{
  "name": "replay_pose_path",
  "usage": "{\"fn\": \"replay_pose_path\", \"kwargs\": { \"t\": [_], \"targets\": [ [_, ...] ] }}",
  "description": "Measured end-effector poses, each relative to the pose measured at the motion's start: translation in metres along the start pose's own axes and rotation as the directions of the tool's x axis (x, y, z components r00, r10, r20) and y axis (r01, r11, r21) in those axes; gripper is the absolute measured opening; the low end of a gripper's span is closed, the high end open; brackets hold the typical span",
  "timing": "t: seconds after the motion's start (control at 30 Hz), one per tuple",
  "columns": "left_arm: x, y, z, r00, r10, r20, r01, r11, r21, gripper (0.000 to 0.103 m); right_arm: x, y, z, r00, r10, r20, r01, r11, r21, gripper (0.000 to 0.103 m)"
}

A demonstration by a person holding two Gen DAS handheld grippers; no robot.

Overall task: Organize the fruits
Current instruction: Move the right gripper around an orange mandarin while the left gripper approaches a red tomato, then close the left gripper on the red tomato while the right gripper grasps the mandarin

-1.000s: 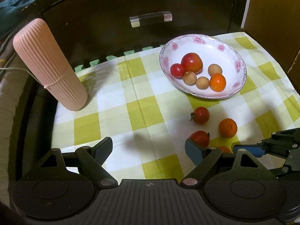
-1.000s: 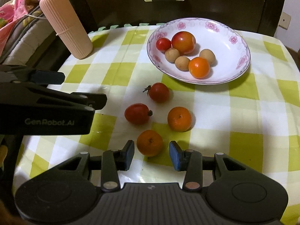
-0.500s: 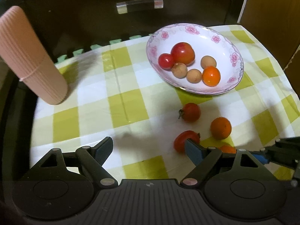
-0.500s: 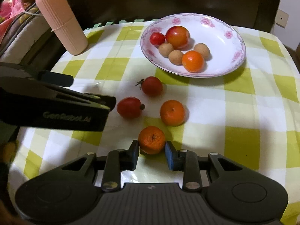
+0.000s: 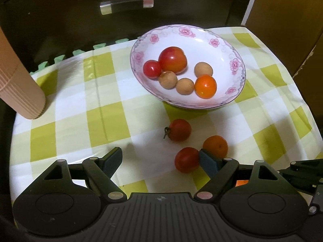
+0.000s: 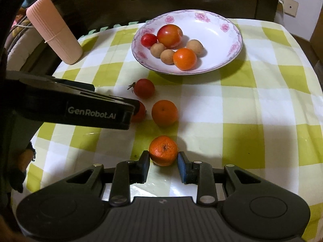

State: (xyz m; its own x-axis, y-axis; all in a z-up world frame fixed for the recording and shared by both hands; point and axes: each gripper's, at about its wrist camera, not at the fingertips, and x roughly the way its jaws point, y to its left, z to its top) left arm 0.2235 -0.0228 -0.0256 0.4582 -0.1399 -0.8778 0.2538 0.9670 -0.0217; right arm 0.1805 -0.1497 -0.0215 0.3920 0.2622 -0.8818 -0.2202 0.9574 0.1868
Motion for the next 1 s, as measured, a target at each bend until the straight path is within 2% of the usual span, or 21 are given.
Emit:
{"fn": "replay_pose_path", "kwargs": {
  "t": [0.3,0.37,0.43,0.53,0.63,0.9,1.0],
  "targets": [
    [0.007,-0.012,-0.001,1.000,-0.009,-0.010,0.010,1.000,0.029,0.084,-0.001,0.000,0.001,1.000,0.002,-0.005,-0.002,1.000,0.004,0.029],
    [0.005,-0.014,0.000,1.000,0.000,0.003,0.000,0.999,0.038,0.080,-0.003,-0.002,0.001,1.000,-0.001,-0.005,0.001,1.000,0.010,0.029],
    [0.005,-0.014,0.001,1.000,-0.005,0.002,0.005,1.000,0.030,0.067,-0.004,-0.004,0.000,1.000,-0.002,-0.004,0.003,1.000,0.015,0.029],
    [0.006,-0.016,-0.001,1.000,-0.019,-0.010,0.019,0.999,0.037,0.059,-0.004,-0.006,0.000,1.000,-0.010,-0.009,0.010,1.000,0.023,0.029],
    [0.008,-0.020,-0.004,1.000,0.006,-0.024,-0.005,0.998,0.068,0.052,-0.003,-0.009,-0.001,1.000,-0.016,-0.016,0.016,0.999,0.028,0.029],
    [0.008,-0.010,-0.011,0.999,0.009,-0.045,-0.007,0.999,0.045,0.052,-0.004,-0.011,-0.001,1.000,-0.022,-0.016,0.023,0.999,0.031,0.029],
    [0.006,-0.005,-0.011,0.999,0.003,-0.049,-0.002,1.000,0.021,0.057,-0.003,-0.010,0.000,1.000,-0.023,-0.016,0.024,0.999,0.033,0.029]
  ]
}}
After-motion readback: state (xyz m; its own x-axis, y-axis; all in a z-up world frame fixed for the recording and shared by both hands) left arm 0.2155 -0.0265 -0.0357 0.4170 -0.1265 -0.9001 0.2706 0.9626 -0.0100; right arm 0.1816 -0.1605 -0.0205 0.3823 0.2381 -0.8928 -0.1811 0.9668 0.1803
